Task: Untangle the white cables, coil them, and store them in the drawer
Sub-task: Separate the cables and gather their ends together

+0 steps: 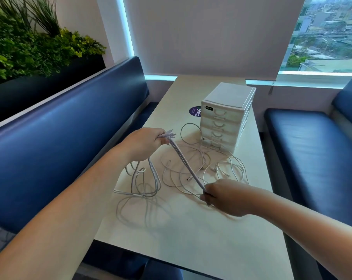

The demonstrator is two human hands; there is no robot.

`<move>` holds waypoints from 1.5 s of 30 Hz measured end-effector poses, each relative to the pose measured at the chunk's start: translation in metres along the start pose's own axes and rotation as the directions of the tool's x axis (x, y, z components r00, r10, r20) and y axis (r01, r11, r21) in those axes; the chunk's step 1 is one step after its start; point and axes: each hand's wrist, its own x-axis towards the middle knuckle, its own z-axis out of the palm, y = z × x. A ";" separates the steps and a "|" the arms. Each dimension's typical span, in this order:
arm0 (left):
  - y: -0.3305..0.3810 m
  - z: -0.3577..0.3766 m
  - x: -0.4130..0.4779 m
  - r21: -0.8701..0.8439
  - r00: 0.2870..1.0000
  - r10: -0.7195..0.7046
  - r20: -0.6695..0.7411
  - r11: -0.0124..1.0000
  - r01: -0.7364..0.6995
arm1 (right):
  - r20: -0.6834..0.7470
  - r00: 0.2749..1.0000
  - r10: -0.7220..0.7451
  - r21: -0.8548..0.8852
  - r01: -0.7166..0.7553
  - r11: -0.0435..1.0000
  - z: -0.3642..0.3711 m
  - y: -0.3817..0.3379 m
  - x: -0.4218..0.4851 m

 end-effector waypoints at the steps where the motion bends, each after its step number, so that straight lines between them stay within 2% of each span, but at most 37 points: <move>1: -0.001 0.001 0.002 0.017 1.000 -0.002 0.002 1.000 0.001 | -0.001 1.000 -0.010 -0.016 0.010 1.000 0.000 -0.002 -0.001; 4: -0.006 0.006 0.005 0.067 1.000 -0.010 0.018 0.998 0.009 | -0.075 0.992 -0.104 -0.087 0.097 0.991 0.000 -0.004 -0.002; 7: -0.012 0.014 0.006 0.040 0.997 -0.038 0.070 0.999 0.036 | -0.119 0.967 -0.225 -0.197 0.199 0.960 -0.002 -0.002 -0.002; 10: -0.019 0.021 0.004 0.007 0.992 -0.058 0.116 0.998 0.057 | -0.125 0.958 -0.259 -0.236 0.224 0.946 -0.001 0.004 -0.004; 14: -0.025 0.031 0.001 -0.006 0.984 -0.070 0.164 0.997 0.072 | -0.168 0.953 -0.253 -0.155 0.228 0.961 0.001 0.017 -0.006; 16: -0.025 0.039 0.000 -0.045 0.985 -0.075 0.157 0.996 0.083 | -0.180 0.955 -0.235 -0.047 0.230 0.972 -0.001 0.020 -0.006; 19: -0.029 0.043 0.001 -0.187 0.984 -0.061 0.164 0.978 0.092 | -0.157 0.983 -0.096 0.178 0.123 0.976 0.000 0.032 -0.004; 22: -0.039 0.035 -0.004 -0.292 0.981 -0.056 0.188 0.950 0.110 | -0.066 0.998 0.017 0.206 -0.003 0.979 0.009 0.055 -0.006; 24: -0.045 0.027 -0.008 -0.346 0.991 -0.087 0.101 0.931 0.117 | 0.042 0.997 0.061 0.102 -0.065 0.993 0.017 0.070 -0.011; 26: -0.052 0.017 -0.011 -0.352 0.985 -0.155 -0.070 0.928 0.121 | 0.144 0.984 0.106 -0.133 -0.087 0.987 0.025 0.084 -0.014; 28: -0.059 0.007 -0.013 -0.317 0.939 -0.236 -0.250 0.936 0.151 | 0.215 0.967 0.140 -0.370 -0.052 0.927 0.034 0.097 -0.015; 31: -0.065 -0.010 -0.017 -0.286 0.860 -0.301 -0.413 0.939 0.191 | 0.235 0.950 0.204 -0.525 -0.053 0.850 0.051 0.111 -0.014; 34: -0.069 -0.023 -0.020 -0.301 0.818 -0.324 -0.475 0.933 0.195 | 0.157 0.961 0.228 -0.539 -0.110 0.835 0.065 0.125 -0.008; 39: -0.074 -0.030 -0.021 -0.380 0.784 -0.382 -0.490 0.903 0.203 | 0.082 0.971 0.223 -0.550 -0.142 0.823 0.078 0.138 0.005; 45: -0.069 -0.024 -0.020 -0.409 0.779 -0.398 -0.485 0.890 0.200 | -0.020 0.976 0.218 -0.388 -0.209 0.898 0.073 0.139 0.017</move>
